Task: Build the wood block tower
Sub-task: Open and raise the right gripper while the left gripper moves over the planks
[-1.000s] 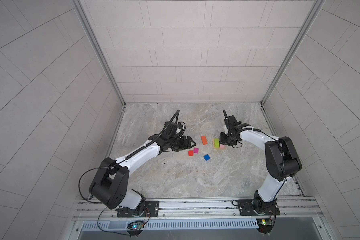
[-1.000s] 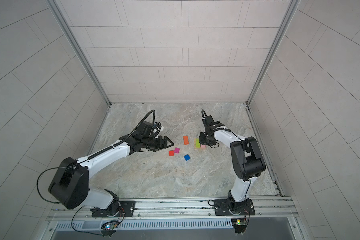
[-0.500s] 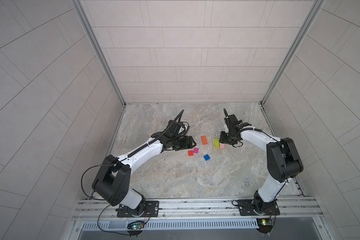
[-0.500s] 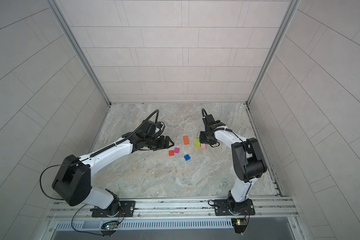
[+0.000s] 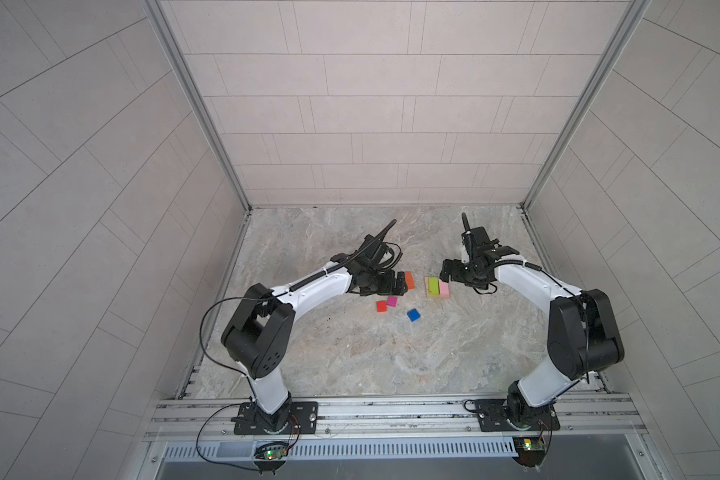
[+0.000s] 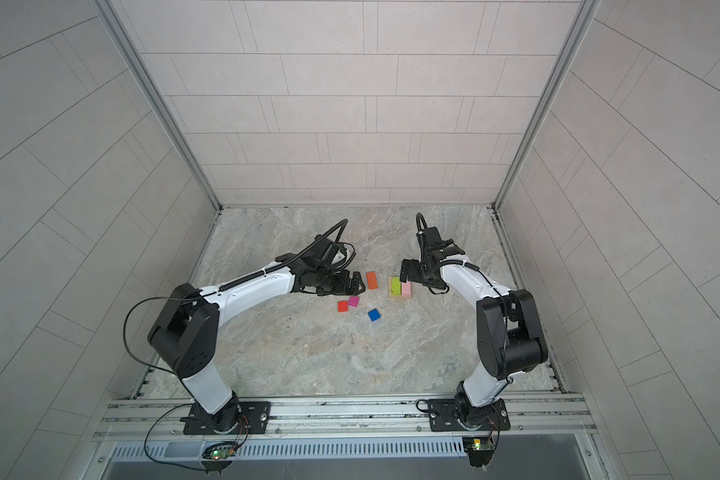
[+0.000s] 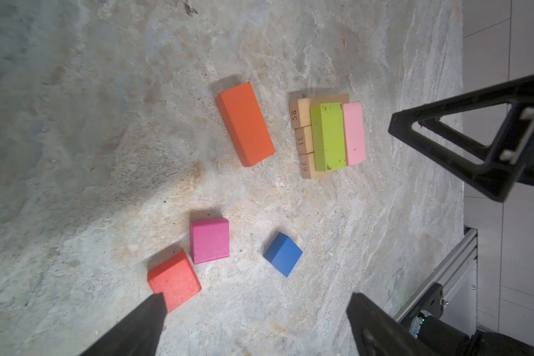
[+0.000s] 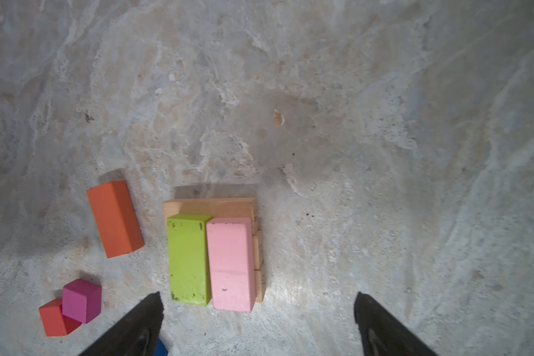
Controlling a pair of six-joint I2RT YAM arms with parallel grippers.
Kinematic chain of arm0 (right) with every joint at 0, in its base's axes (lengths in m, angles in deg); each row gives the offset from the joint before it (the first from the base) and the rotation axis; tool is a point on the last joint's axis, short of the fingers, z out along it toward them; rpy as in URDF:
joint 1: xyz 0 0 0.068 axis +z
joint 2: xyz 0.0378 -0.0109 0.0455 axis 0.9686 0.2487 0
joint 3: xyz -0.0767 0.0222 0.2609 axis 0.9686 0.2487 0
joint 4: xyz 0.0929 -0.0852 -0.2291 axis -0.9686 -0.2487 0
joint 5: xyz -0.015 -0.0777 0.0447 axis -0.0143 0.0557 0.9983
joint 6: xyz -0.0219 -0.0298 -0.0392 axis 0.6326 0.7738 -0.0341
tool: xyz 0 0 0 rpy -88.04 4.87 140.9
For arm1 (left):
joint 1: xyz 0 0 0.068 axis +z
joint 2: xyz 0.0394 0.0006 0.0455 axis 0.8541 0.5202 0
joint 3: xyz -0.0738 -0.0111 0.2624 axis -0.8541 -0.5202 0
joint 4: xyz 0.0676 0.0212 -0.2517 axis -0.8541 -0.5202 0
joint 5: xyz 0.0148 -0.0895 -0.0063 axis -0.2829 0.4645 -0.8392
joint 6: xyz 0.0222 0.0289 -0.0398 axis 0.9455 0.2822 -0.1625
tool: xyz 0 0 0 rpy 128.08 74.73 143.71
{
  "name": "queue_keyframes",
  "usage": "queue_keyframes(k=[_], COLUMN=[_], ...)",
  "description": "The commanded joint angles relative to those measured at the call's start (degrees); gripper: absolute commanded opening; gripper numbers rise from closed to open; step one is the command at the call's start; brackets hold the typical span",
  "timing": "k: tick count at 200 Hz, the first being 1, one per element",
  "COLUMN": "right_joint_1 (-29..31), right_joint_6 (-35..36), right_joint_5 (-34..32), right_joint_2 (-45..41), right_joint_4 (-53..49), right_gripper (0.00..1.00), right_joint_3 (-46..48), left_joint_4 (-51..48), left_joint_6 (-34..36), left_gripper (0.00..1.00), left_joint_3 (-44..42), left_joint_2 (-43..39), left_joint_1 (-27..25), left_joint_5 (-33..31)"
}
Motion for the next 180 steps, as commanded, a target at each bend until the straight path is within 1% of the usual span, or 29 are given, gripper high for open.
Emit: queue_keyframes(k=[1, 24, 61, 109, 125, 180], right_joint_1=[-1.4, -3.4, -5.5, -7.1, -7.6, -8.2], right_joint_6=[0.2, -1.2, -3.6, -4.2, -4.3, -4.4], right_joint_5=[-1.2, -1.2, -1.5, -0.6, -0.2, 0.7], right_joint_2=[-2.6, -2.8, -1.1, -0.2, 0.3, 2.7], right_joint_4=[0.4, 2.0, 3.5, 5.0, 5.3, 7.3], right_gripper=[0.99, 0.99, 0.99, 0.99, 0.99, 0.99], right_joint_3=[2.4, 4.2, 5.6, 6.0, 5.9, 6.4], left_joint_4=[-1.1, -2.0, -4.5, -8.9, -10.5, -10.9], left_joint_6=[0.9, 1.2, 2.2, 4.2, 4.7, 4.1], left_gripper=[1.00, 1.00, 1.00, 1.00, 1.00, 1.00], left_joint_3=[3.0, 6.3, 12.0, 18.0, 20.0, 24.4], left_joint_2=[2.8, 6.6, 12.1, 17.1, 19.0, 23.2], left_joint_1=[-0.7, -1.1, -2.1, -3.0, -3.0, -3.6], left_joint_5=[-1.2, -1.0, -2.5, -7.2, -7.7, -8.0])
